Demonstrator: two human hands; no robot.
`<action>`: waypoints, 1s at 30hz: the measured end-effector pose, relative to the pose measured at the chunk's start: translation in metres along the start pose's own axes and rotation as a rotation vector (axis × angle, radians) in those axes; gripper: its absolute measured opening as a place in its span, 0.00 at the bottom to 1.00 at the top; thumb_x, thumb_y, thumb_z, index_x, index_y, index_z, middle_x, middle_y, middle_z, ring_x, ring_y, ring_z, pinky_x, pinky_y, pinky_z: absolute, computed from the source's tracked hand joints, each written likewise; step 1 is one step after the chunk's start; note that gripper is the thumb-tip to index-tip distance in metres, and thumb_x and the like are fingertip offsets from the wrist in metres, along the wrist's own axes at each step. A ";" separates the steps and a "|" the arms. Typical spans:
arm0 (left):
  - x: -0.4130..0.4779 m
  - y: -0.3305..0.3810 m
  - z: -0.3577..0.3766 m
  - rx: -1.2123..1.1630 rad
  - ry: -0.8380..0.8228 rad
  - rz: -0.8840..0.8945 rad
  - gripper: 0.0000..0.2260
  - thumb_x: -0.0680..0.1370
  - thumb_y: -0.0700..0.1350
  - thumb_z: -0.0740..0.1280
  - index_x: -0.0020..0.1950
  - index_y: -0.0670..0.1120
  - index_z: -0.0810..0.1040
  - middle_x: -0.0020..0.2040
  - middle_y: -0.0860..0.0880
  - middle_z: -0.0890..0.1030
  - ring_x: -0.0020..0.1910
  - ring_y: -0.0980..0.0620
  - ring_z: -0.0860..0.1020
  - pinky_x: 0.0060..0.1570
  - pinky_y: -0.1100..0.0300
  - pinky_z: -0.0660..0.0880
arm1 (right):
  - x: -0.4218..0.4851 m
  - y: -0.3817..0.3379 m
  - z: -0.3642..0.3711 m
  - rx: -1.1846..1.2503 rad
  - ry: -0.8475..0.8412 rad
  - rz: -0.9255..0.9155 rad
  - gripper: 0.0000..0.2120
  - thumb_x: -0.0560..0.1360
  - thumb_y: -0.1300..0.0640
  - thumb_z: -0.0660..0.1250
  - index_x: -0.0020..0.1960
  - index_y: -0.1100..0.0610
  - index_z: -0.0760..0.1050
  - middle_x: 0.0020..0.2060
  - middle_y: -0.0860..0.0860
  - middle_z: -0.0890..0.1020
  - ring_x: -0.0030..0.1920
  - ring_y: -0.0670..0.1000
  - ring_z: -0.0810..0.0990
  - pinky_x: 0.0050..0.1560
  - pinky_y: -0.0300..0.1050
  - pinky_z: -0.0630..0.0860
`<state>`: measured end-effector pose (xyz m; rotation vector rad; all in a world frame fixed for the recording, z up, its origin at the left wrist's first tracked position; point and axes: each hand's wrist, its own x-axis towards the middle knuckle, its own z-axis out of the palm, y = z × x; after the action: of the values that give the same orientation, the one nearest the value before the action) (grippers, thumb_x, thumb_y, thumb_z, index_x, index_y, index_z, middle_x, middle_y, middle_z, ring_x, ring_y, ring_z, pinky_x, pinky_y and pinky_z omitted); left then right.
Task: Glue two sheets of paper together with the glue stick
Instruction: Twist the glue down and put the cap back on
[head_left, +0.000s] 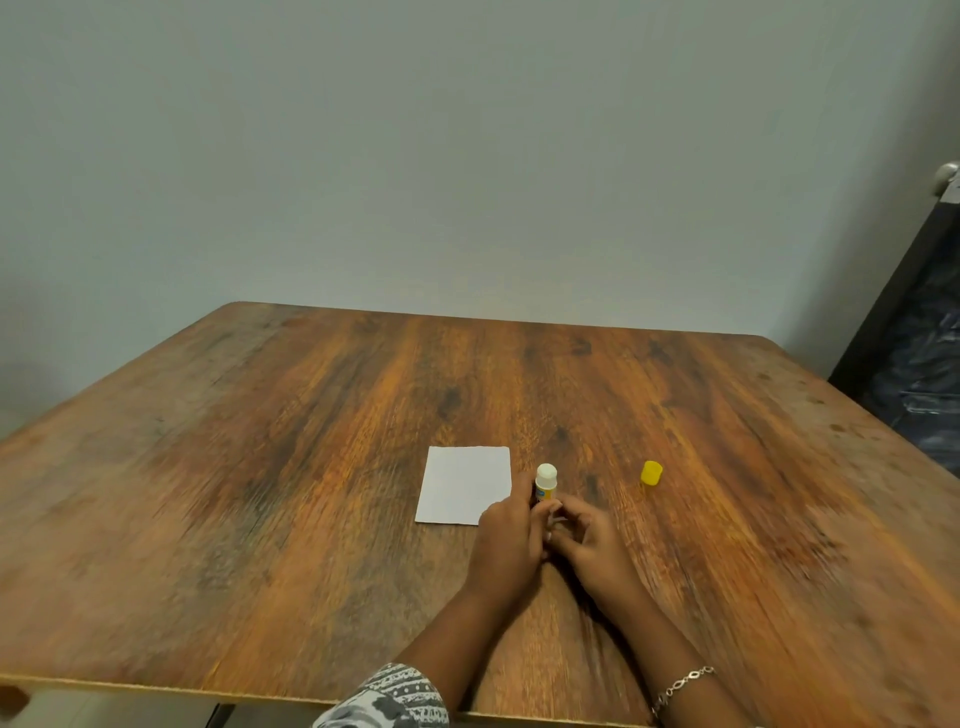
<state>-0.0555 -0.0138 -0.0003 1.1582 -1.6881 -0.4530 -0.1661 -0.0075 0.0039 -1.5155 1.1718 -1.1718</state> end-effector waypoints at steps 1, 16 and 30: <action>0.000 0.000 0.000 0.004 -0.001 0.002 0.11 0.78 0.48 0.57 0.54 0.43 0.73 0.41 0.46 0.81 0.39 0.49 0.80 0.35 0.65 0.71 | -0.001 -0.001 0.001 0.016 0.005 -0.001 0.18 0.70 0.76 0.61 0.50 0.58 0.78 0.41 0.55 0.82 0.41 0.44 0.81 0.39 0.38 0.78; -0.003 0.002 0.000 0.011 -0.038 0.041 0.20 0.76 0.58 0.52 0.56 0.46 0.73 0.43 0.46 0.82 0.40 0.50 0.80 0.40 0.55 0.77 | -0.001 -0.006 0.002 -0.096 0.053 -0.062 0.19 0.68 0.75 0.64 0.38 0.51 0.75 0.33 0.47 0.79 0.34 0.37 0.77 0.35 0.30 0.72; -0.003 0.001 -0.002 -0.027 -0.027 0.067 0.16 0.76 0.55 0.56 0.56 0.48 0.73 0.44 0.49 0.82 0.41 0.54 0.80 0.39 0.66 0.73 | 0.000 0.001 -0.003 -0.023 0.020 -0.044 0.15 0.68 0.74 0.64 0.43 0.55 0.79 0.39 0.51 0.83 0.43 0.47 0.80 0.43 0.36 0.76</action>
<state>-0.0537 -0.0104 -0.0005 1.0768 -1.7337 -0.4500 -0.1689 -0.0080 0.0033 -1.5572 1.1738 -1.2094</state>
